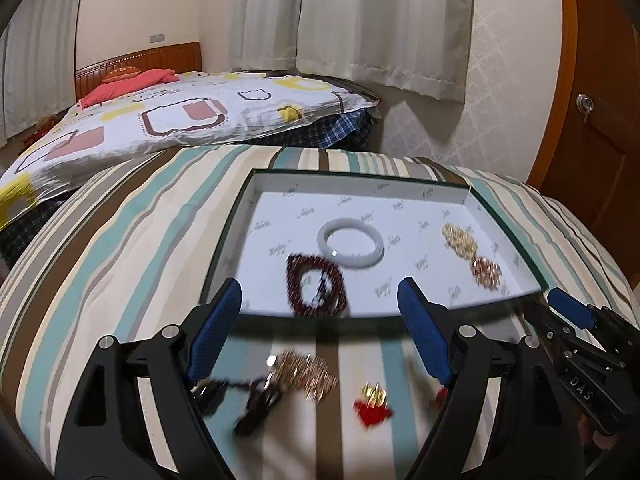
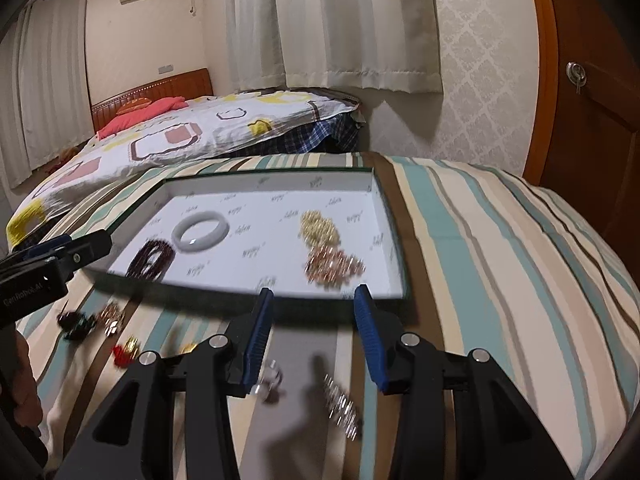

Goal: Organize jewelry
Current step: 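Withdraw both tools from the box back over the remaining jewelry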

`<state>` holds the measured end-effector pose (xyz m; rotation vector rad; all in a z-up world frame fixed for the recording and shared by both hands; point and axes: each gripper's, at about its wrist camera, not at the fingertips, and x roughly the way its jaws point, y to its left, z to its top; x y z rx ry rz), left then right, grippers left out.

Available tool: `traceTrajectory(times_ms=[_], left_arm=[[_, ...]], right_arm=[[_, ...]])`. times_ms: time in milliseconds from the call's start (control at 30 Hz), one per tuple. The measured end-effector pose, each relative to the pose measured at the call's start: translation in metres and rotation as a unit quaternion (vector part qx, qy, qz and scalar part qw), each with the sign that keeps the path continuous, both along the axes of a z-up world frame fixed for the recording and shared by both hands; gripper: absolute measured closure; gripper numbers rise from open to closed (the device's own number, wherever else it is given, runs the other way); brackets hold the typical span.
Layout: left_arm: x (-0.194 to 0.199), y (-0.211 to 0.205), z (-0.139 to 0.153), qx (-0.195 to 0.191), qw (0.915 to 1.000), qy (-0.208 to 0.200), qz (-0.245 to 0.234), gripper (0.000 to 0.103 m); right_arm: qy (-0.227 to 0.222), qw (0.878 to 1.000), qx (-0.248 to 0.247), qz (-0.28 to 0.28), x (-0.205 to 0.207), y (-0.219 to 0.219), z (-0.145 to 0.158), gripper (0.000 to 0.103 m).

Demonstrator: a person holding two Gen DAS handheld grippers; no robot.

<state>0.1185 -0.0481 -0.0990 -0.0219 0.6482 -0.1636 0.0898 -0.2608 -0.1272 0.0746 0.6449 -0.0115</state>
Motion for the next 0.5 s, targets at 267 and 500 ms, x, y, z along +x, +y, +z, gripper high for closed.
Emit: traceTrajectory(times_ms=[267, 500], left_arm=[[-0.033, 0.017, -0.012, 0.010, 0.9999, 0.011, 0.007, 0.024], [-0.044, 0.027, -0.022, 0.008, 0.9996, 0.021, 0.017, 0.025]], right_arm=[[0.011, 1.000, 0.007, 0.012, -0.017, 0.013, -0.012, 0.061], [0.023, 1.000, 0.005, 0.017, -0.017, 0.020, -0.018, 0.062]])
